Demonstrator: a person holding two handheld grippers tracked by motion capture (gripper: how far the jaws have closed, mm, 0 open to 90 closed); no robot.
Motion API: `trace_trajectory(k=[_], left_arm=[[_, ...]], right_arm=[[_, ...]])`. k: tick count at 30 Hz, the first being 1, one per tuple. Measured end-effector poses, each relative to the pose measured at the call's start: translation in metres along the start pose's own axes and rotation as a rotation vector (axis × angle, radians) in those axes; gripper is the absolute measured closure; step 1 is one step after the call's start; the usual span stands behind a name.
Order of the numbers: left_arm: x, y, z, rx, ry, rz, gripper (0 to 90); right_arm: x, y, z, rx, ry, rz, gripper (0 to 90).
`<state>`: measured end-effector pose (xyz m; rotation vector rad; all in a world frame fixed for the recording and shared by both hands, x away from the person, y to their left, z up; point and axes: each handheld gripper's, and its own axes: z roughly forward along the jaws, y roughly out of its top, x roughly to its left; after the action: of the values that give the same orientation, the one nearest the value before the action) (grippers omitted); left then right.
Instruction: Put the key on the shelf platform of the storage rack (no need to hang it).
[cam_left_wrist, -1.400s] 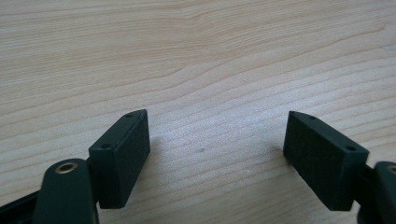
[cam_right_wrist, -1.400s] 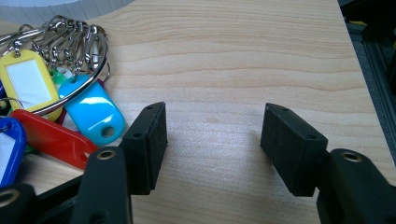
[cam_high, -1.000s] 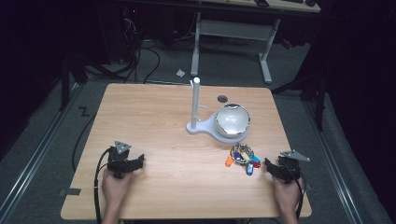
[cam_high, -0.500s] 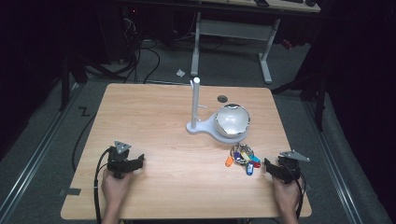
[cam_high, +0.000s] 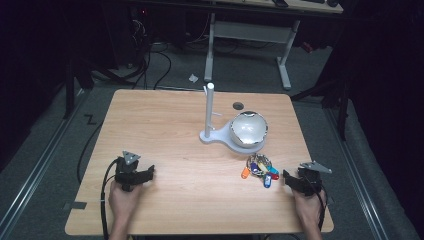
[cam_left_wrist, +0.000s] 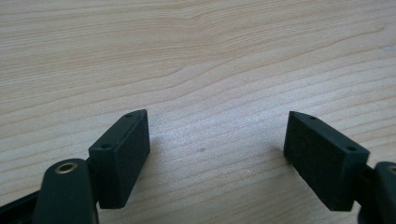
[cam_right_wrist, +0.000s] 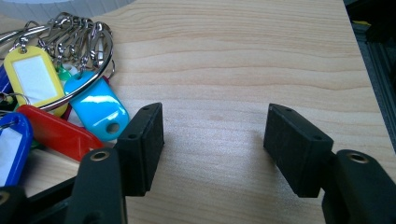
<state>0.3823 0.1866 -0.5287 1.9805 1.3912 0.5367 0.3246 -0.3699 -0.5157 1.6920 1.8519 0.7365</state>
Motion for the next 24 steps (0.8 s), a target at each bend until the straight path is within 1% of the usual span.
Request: trace_trajectory(k=[4, 6, 11, 17, 19, 23, 24], left_arm=[[0.000, 0.000, 0.000, 0.001, 0.000, 0.001, 22.9], [0.000, 0.000, 0.000, 0.001, 0.000, 0.001, 23.0], [0.000, 0.000, 0.000, 0.001, 0.000, 0.002, 23.0], [0.000, 0.000, 0.000, 0.001, 0.001, 0.002, 23.0], [0.000, 0.000, 0.000, -0.001, 0.001, 0.000, 23.0], [0.000, 0.000, 0.000, 0.001, 0.001, 0.002, 23.0], [0.000, 0.000, 0.000, 0.001, 0.001, 0.002, 23.1]], right_arm=[[0.001, 0.002, -0.001, 0.022, 0.000, 0.002, 40.0], [0.001, 0.003, -0.001, 0.022, 0.004, -0.005, 41.2], [0.002, 0.003, -0.003, 0.027, 0.020, -0.001, 42.4], [0.002, 0.004, -0.009, 0.006, 0.053, 0.027, 43.7], [0.003, 0.005, -0.010, -0.005, 0.054, 0.015, 44.5], [0.005, 0.008, -0.014, -0.017, 0.073, 0.021, 44.9], [0.004, 0.009, -0.015, -0.023, 0.081, 0.016, 44.9]])
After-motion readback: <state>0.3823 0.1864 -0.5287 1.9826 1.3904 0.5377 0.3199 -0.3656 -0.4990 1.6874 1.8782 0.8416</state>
